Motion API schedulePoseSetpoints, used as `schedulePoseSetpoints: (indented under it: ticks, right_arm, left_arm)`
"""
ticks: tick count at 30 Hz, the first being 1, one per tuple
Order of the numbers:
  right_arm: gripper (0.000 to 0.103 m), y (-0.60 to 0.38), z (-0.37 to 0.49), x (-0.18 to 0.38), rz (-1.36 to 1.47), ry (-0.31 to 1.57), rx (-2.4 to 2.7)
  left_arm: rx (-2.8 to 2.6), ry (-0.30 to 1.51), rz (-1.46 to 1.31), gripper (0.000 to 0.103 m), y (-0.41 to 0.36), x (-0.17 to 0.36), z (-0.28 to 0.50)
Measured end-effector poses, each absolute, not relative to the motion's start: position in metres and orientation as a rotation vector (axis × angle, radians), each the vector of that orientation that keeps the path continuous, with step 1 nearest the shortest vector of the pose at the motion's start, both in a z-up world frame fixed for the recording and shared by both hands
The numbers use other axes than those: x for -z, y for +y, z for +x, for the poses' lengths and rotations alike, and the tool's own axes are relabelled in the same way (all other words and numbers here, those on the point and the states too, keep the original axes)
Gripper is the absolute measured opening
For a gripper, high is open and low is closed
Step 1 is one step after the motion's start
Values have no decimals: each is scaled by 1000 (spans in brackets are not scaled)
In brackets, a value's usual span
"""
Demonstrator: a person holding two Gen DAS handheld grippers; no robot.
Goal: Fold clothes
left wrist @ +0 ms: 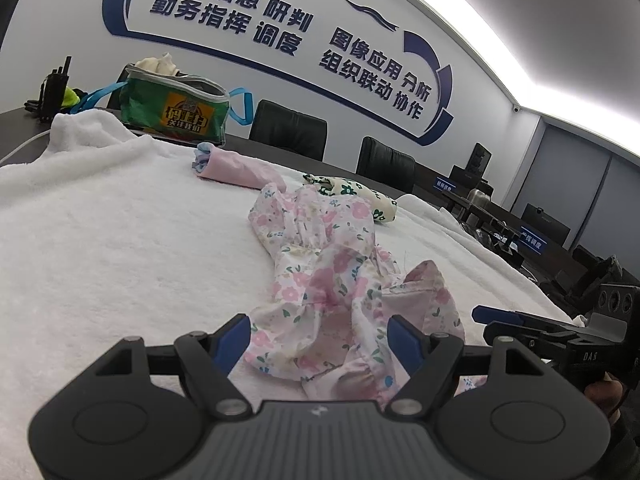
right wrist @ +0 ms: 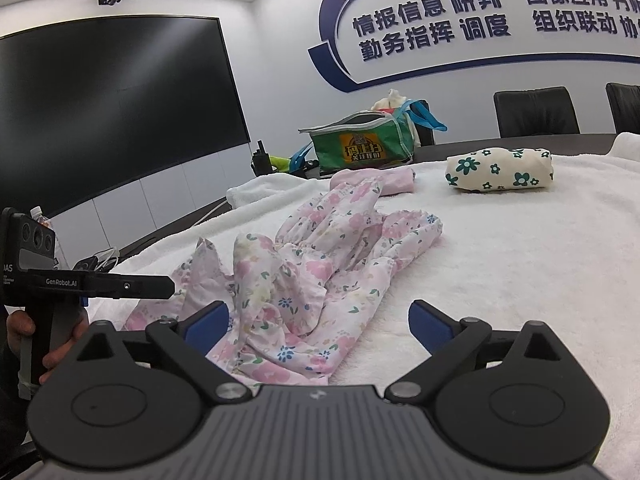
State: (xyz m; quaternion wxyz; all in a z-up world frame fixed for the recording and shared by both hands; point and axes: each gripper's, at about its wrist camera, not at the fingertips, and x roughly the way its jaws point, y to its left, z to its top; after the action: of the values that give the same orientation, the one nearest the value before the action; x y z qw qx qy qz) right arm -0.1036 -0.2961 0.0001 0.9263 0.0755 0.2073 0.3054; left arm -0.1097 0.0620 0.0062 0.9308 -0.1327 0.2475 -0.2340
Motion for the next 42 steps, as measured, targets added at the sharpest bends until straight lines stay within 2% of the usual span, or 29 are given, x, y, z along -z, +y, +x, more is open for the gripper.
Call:
schedulePoseSetpoints:
  ticks: [42]
  right_arm:
    - [99,-300,-103,0,169,425,-617]
  left_arm:
    - [485,504,-267,74,61,-6,-112]
